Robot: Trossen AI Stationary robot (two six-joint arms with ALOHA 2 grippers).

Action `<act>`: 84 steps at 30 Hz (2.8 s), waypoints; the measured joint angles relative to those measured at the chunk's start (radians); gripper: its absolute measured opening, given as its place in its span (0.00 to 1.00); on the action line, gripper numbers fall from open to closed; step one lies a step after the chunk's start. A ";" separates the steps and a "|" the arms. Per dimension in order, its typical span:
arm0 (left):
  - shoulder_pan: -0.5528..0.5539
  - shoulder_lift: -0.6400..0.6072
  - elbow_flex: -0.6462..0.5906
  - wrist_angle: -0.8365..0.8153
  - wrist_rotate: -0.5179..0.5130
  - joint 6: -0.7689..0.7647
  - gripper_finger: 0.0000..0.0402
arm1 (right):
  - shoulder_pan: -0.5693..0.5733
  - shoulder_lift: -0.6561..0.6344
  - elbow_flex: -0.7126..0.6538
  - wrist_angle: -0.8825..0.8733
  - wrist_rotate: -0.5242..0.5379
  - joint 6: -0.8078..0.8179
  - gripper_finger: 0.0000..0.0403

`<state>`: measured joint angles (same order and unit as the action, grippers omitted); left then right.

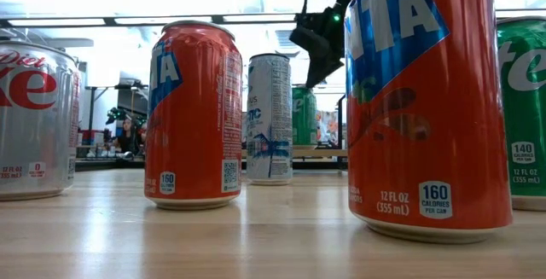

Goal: Sort soda cans
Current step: Put the right green soda can on the shelf

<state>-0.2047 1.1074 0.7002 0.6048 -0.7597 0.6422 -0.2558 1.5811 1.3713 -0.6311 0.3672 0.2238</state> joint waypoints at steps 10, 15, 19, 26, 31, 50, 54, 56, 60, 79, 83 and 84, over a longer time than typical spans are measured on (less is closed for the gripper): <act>0.000 0.000 0.000 0.000 0.000 0.000 0.80 | 0.000 -0.010 0.015 0.031 0.011 -0.007 0.02; 0.001 0.000 0.000 0.000 0.000 0.000 0.80 | -0.003 -0.010 0.028 0.117 0.028 -0.032 0.02; 0.003 0.000 0.000 0.000 0.000 0.000 0.80 | -0.012 0.009 0.028 0.187 0.030 -0.060 0.02; 0.004 0.000 0.000 0.000 0.000 0.000 0.80 | -0.020 0.066 0.028 0.189 0.084 -0.071 0.02; 0.004 0.000 0.000 0.000 0.000 0.002 0.80 | -0.020 0.072 0.028 0.193 0.087 -0.079 0.02; 0.006 0.000 -0.002 0.000 0.000 0.003 0.80 | -0.005 0.074 0.028 0.197 0.025 -0.111 0.02; 0.007 0.000 -0.002 0.000 0.000 0.003 0.80 | -0.014 0.074 0.028 0.206 0.056 -0.096 0.02; 0.007 0.000 -0.002 0.000 0.000 0.003 0.80 | -0.016 0.074 0.028 0.207 0.083 -0.086 0.02; 0.007 0.000 -0.002 0.000 0.000 0.003 0.80 | -0.018 0.074 0.019 0.206 0.081 -0.086 0.02; 0.007 0.000 -0.002 0.000 0.000 0.003 0.80 | 0.029 0.069 0.029 0.162 -0.010 -0.086 0.02; 0.007 0.000 -0.002 0.000 0.000 0.003 0.80 | 0.029 0.057 0.029 0.158 -0.007 -0.095 0.02; 0.007 0.000 -0.002 0.000 0.000 0.003 0.80 | 0.029 0.052 0.031 0.156 -0.007 -0.096 0.02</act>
<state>-0.1978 1.1075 0.6987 0.6046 -0.7601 0.6453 -0.2268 1.6334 1.4020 -0.4748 0.3603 0.1281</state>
